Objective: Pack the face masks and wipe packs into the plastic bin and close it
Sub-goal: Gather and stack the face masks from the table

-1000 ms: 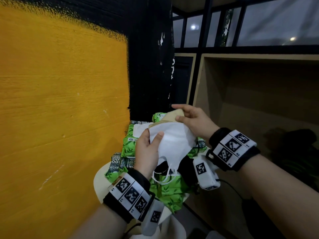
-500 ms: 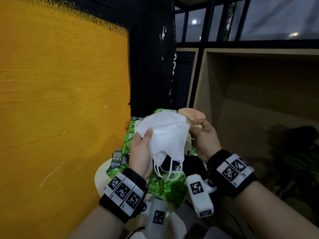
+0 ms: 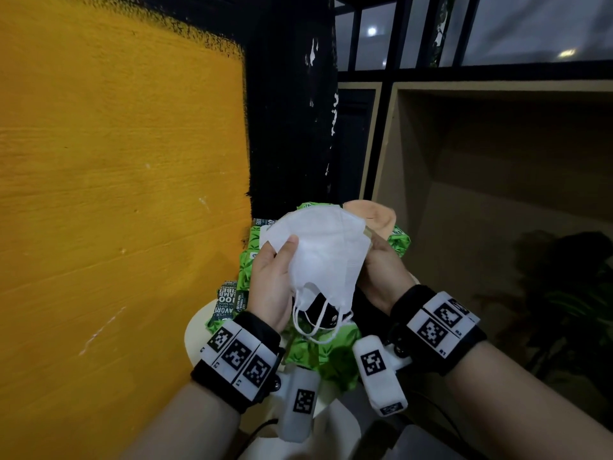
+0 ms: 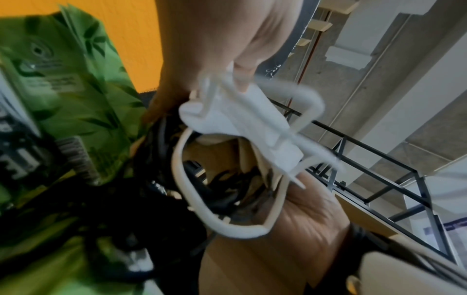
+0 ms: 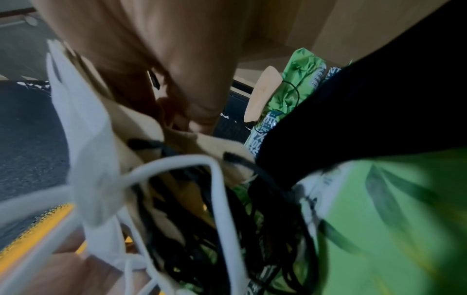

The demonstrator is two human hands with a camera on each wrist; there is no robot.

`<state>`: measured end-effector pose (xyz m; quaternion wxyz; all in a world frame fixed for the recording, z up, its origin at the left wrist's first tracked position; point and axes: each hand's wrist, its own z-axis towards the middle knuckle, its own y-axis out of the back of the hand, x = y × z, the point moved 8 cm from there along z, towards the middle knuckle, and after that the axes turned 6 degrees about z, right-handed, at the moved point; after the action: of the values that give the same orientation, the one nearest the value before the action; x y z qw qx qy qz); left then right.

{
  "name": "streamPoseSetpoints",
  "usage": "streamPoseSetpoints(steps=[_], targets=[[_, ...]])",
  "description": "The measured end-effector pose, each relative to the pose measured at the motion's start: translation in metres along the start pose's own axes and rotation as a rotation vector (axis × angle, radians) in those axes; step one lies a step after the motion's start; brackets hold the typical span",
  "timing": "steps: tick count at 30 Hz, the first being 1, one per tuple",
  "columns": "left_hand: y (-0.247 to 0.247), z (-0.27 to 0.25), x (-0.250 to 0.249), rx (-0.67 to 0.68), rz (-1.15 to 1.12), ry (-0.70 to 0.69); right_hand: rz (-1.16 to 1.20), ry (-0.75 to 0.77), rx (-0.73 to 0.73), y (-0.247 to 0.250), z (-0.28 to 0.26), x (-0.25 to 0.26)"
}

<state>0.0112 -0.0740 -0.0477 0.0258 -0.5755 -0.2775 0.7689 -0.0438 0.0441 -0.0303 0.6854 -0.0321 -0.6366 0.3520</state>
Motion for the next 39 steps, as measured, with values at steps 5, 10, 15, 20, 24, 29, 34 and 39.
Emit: streamPoseSetpoints(steps=[5,10,15,20,24,29,34,39], targets=[[0.005,-0.005,-0.001,-0.016,0.026,-0.038,0.096,-0.038,-0.025,0.013,0.006,-0.006],[0.014,-0.006,-0.002,-0.04,0.077,-0.089,0.066,-0.129,0.122,0.005,0.005,-0.015],[0.031,-0.007,0.0,-0.07,0.174,-0.102,-0.595,-0.103,0.104,0.006,0.023,0.016],[0.042,-0.012,0.009,-0.12,0.274,-0.078,-1.512,0.05,0.056,0.004,0.065,0.036],[0.045,-0.011,0.01,-0.127,0.294,-0.06,-1.916,-0.015,0.204,-0.013,0.083,0.009],[0.051,-0.009,0.005,-0.126,0.297,-0.087,-1.85,-0.225,0.421,-0.017,0.095,-0.032],[0.064,-0.002,0.004,-0.154,0.293,-0.107,-1.854,-0.22,0.518,-0.018,0.099,-0.049],[0.067,0.001,0.01,-0.155,0.286,-0.118,-1.714,-0.082,0.388,-0.023,0.097,-0.031]])
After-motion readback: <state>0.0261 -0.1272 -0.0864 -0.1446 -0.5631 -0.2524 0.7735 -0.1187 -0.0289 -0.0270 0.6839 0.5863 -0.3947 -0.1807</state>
